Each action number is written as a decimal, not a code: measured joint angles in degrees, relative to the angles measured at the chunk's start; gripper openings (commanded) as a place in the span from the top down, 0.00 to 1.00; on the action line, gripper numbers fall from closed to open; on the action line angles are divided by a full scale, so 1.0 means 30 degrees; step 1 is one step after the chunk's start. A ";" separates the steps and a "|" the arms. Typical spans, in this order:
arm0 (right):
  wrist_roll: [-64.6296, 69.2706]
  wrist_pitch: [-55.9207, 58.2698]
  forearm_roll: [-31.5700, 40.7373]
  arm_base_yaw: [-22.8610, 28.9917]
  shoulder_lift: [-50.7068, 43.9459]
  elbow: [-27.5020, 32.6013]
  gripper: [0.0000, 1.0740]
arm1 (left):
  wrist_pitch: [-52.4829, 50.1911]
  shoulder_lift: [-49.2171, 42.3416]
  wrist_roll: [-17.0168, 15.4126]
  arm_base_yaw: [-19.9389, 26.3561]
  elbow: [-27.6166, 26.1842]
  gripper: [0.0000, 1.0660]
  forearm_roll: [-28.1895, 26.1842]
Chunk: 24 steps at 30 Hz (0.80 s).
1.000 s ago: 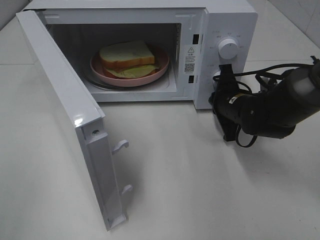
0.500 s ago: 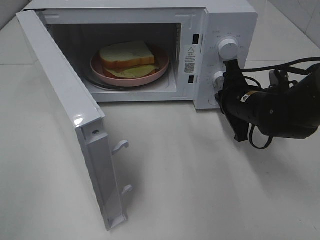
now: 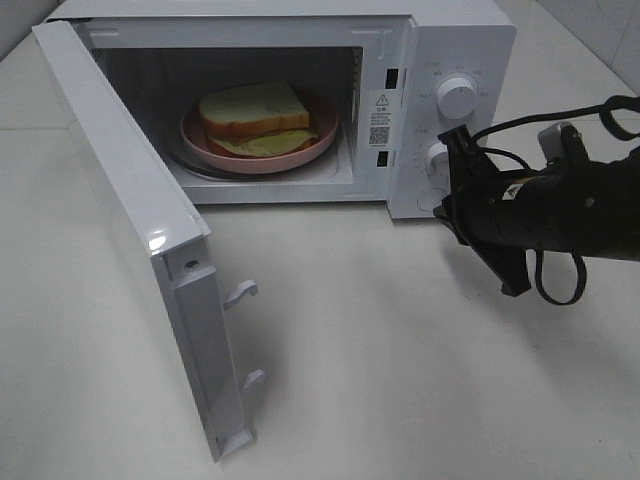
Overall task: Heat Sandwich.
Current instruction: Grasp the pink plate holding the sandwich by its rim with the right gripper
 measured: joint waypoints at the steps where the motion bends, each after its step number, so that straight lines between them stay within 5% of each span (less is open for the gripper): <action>1: -0.0726 0.0840 0.0000 0.0000 -0.0420 0.0019 0.99 | 0.0000 0.0000 0.0000 0.0000 0.0000 0.05 0.0000; 24: -0.9759 0.9931 -0.0745 0.0000 -0.3915 -0.0115 0.92 | 0.0000 0.0000 0.0000 0.0000 0.0000 0.05 0.0000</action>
